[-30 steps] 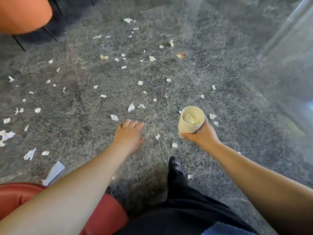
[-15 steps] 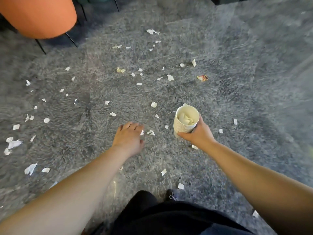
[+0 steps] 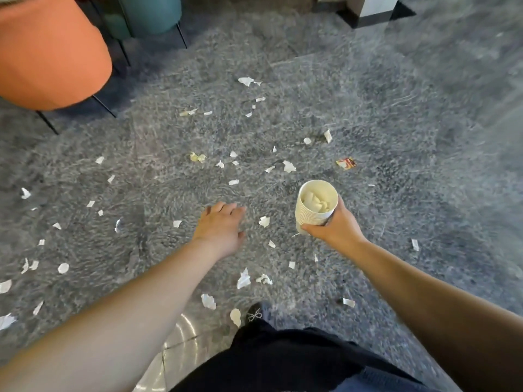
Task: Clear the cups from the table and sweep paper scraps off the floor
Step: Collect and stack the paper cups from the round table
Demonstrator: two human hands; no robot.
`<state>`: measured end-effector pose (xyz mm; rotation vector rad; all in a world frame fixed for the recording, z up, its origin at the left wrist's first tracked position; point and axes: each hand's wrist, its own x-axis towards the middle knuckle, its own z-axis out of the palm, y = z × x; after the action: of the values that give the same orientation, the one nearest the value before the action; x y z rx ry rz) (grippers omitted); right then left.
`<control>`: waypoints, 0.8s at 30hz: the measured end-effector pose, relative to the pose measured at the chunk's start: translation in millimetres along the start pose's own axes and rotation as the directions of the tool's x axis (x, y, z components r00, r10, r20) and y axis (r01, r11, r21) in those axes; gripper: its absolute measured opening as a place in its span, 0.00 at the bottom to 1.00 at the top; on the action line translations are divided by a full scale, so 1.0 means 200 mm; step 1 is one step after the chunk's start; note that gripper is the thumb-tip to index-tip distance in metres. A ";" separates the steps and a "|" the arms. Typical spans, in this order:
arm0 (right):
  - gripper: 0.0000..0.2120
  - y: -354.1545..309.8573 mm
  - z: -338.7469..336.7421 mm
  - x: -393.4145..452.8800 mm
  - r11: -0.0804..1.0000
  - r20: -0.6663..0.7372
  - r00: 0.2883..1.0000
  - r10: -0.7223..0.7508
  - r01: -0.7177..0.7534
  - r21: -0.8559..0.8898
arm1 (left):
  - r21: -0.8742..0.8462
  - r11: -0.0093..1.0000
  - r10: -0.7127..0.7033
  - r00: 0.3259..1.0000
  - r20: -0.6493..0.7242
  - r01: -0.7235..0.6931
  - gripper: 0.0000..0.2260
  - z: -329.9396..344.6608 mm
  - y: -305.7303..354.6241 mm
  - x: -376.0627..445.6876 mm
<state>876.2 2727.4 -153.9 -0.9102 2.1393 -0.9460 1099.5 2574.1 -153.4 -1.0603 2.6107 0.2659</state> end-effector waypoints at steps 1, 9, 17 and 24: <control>0.39 -0.04 0.01 0.09 1.000 -0.012 1.000 0.005 -0.005 0.014 | 0.007 1.000 0.002 1.000 -0.002 -0.002 0.29 -0.05 -0.05 0.09; 0.39 -0.25 0.04 0.78 1.000 -0.011 1.000 0.002 -0.002 0.011 | -0.020 1.000 -0.009 1.000 0.029 0.010 0.29 -0.27 -0.31 0.74; 0.37 -0.49 -0.06 1.71 0.999 0.061 0.998 -0.032 0.030 0.025 | -0.005 0.998 -0.069 0.997 0.028 0.069 0.29 -0.56 -0.47 1.50; 0.38 -0.71 -0.12 2.40 0.998 0.105 0.993 -0.057 0.057 0.005 | -0.022 0.993 -0.118 0.993 0.023 0.119 0.29 -0.80 -0.62 2.06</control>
<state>632.8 2289.3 -150.9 -1.0022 2.0330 -0.9079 872.3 2174.8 -154.6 -1.2084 2.5205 0.2797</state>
